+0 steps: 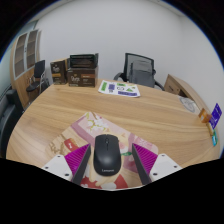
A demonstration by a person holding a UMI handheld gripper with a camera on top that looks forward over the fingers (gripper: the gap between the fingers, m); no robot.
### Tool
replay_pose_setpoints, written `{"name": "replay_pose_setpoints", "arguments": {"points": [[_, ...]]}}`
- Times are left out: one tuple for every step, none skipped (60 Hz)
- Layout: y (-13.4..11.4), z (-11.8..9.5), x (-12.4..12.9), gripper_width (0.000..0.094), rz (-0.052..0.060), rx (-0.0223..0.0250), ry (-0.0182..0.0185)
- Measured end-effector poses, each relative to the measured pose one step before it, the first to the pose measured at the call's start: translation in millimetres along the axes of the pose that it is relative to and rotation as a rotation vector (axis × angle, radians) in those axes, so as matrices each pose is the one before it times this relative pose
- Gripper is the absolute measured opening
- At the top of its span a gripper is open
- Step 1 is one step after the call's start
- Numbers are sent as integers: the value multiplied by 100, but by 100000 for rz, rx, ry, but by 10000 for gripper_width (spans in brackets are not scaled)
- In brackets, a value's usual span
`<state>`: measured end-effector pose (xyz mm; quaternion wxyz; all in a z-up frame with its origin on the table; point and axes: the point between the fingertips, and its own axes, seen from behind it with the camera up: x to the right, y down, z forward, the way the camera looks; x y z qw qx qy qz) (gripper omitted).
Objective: Arrange mouse
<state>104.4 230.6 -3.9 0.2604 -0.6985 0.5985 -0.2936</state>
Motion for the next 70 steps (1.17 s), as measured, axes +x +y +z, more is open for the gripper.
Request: {"name": "replay_pose_setpoints", "arguments": {"points": [[-21,-362,-67,837,150,-353,-756],[-78,-424,-37,846,297,-255,-808],[-154,-517,24,861,325,92,-701],[-248,-542,78,864,427,449,-555],[-281,-586,166,864,402,592,-283],[-271,-646,241,862,195,603,102],[-270,-672,277,862,-70,523,217],[-236,-745,291,864,-285,397,170],[-185,-781,279,864,-280,302,106],[-144,-868,224,864,-168,-2,46],[-81,-856,214,863,-193,-109,-92],[-58,-932,180,863,-87,-142,-179],[-63,-958,209,863,-27,0,-383],[-141,-935,198,862,-36,172,-463],[-84,-996,267,863,18,209,-339],[-40,-993,342,862,13,94,14],[24,-1012,392,862,65,-99,248],[40,-1033,396,862,116,-138,177],[35,-991,350,860,115,108,-56],[10,-1031,293,863,127,184,-258],[36,-1027,327,864,163,205,-167],[106,-998,363,863,176,71,50],[170,-1015,382,864,267,-170,195],[237,-1006,371,864,264,-329,223],[241,-959,389,863,178,-310,187],[217,-940,387,863,149,-127,144],[171,-918,385,862,226,58,186],[189,-863,403,862,312,139,315],[242,-835,438,861,389,64,516],[307,-929,427,862,298,-108,604],[283,-736,402,863,261,-165,430],[369,-739,407,862,279,-21,425],[326,-711,381,863,344,-132,523],[355,-693,369,863,448,-112,538],[408,-650,321,861,450,-206,439],[407,-611,314,862,192,-289,380],[356,-567,266,863,52,-113,354],[294,-521,280,862,160,129,380],[285,-502,289,863,538,196,466],[225,-456,283,865,734,234,550],[219,-443,303,864,770,261,546],[188,-343,298,864,668,337,509],[109,-333,294,864,681,356,466],[90,-270,291,862,738,432,543],[83,-263,293,862,745,396,532],[86,-200,277,863,566,371,489],[96,-160,253,863,276,252,368],[132,-66,147,862,126,158,413],[103,-117,210,861,153,-62,240],[67,-114,252,860,219,-78,330],[23,-103,272,860,341,18,479],[35,-83,247,864,344,101,442],[-2,141,148,862,289,104,330],[43,-13,139,864,360,-21,123],[42,94,26,866,503,-60,114],[32,28,94,864,599,-129,91],[13,-9,153,864,519,-46,252],[31,5,202,865,239,-6,371],[24,13,196,865,131,52,382],[17,14,146,865,60,142,354],[51,31,103,866,-145,17,307],[164,-1,63,866,1,-186,93],[97,-53,11,866,199,-396,-177],[80,4,-12,869,220,-300,-222],[46,-10,-16,869,249,-199,-278],[12,-17,-45,868,204,-77,-272],[23,2,-45,868,59,-54,-164],[60,22,-23,867,-11,-103,-72],[56,19,-28,868,-41,-183,-130],[33,34,-63,867,-16,-153,-254]]}}
